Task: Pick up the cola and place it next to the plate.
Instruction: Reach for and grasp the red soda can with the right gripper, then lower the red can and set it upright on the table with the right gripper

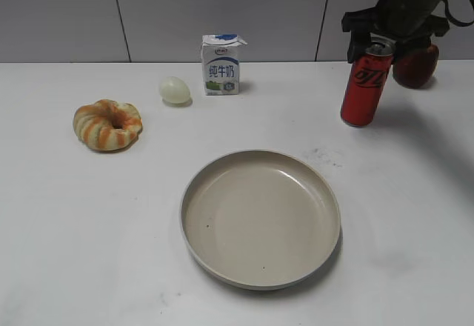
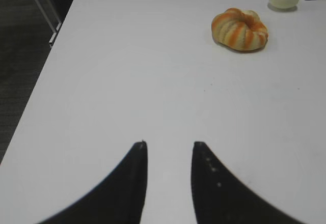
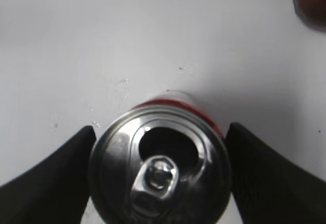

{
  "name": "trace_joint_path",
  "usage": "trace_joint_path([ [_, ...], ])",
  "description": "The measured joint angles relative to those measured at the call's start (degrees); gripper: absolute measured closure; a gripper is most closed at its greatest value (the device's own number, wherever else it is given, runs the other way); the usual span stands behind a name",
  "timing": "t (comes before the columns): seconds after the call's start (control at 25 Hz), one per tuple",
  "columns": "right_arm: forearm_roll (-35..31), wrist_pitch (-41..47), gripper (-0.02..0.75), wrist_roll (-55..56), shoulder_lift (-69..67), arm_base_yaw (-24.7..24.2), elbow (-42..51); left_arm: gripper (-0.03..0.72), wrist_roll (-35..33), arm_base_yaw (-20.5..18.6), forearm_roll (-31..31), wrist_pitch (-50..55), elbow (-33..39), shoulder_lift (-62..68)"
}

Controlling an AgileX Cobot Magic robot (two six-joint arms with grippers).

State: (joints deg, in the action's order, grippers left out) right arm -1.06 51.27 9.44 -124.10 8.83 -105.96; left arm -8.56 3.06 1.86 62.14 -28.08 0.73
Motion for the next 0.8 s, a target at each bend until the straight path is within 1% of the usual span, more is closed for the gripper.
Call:
trace_joint_path([
  [0.16,0.0,1.33,0.218,0.4,0.0,0.0,-0.13,0.454,0.0,0.0,0.0,0.0,0.0,0.0],
  [0.52,-0.05,3.45,0.219,0.53,2.1,0.0,-0.17,0.454,0.0,0.0,0.0,0.0,0.0,0.0],
  [0.64,-0.11,6.79,0.219,0.59,5.17,0.0,-0.17,0.454,0.0,0.0,0.0,0.0,0.0,0.0],
  [0.8,-1.06,14.09,0.219,0.46,8.95,0.23,0.52,0.454,0.0,0.0,0.0,0.0,0.0,0.0],
])
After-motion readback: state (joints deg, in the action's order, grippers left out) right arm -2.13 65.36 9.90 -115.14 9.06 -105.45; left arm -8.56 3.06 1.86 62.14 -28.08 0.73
